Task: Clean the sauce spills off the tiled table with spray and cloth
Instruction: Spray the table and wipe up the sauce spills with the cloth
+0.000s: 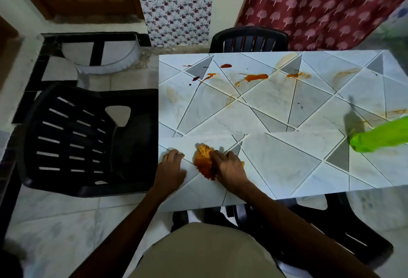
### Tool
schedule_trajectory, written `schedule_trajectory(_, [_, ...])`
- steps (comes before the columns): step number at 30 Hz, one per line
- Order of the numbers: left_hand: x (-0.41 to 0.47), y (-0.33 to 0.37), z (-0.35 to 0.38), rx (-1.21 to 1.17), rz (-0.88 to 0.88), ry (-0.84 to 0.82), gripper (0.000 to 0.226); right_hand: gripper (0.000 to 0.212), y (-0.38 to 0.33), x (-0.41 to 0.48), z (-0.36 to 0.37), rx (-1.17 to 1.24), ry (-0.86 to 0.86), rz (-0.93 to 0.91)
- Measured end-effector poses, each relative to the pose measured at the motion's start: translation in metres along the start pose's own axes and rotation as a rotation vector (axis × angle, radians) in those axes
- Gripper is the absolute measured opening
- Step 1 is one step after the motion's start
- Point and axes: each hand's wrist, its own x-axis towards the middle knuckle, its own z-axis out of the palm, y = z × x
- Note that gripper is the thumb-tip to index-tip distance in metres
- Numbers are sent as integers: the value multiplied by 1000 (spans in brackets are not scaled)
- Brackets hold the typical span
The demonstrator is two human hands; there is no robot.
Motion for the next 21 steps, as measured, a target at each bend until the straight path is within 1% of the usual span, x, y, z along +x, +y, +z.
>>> schedule_trajectory(2, [2, -1, -1, 14, 1, -9, 57, 58, 2, -2, -13, 148, 24, 57])
schedule_trajectory(4, [2, -2, -2, 14, 3, -19, 56, 41, 12, -3, -26, 286, 155, 170])
schedule_trajectory(5, [2, -3, -2, 6, -1, -20, 56, 33, 20, -5, -31, 315, 216, 241])
schedule_trajectory(7, [1, -1, -1, -13, -21, -17, 56, 22, 40, -10, -35, 310, 299, 375])
schedule_trajectory(8, [1, 0, -1, -22, -31, -13, 56, 19, 51, -14, -32, 296, 310, 440])
schedule_trajectory(12, [-4, 4, 2, -27, -44, -22, 60, 22, 73, -42, -9, 212, 238, 658])
schedule_trajectory(14, [-7, 4, 2, -32, -47, -29, 61, 26, 68, -55, 3, 185, 224, 686])
schedule_trajectory(21, [-8, 2, -4, -50, -41, -75, 61, 30, -12, -47, 23, 241, 191, 594])
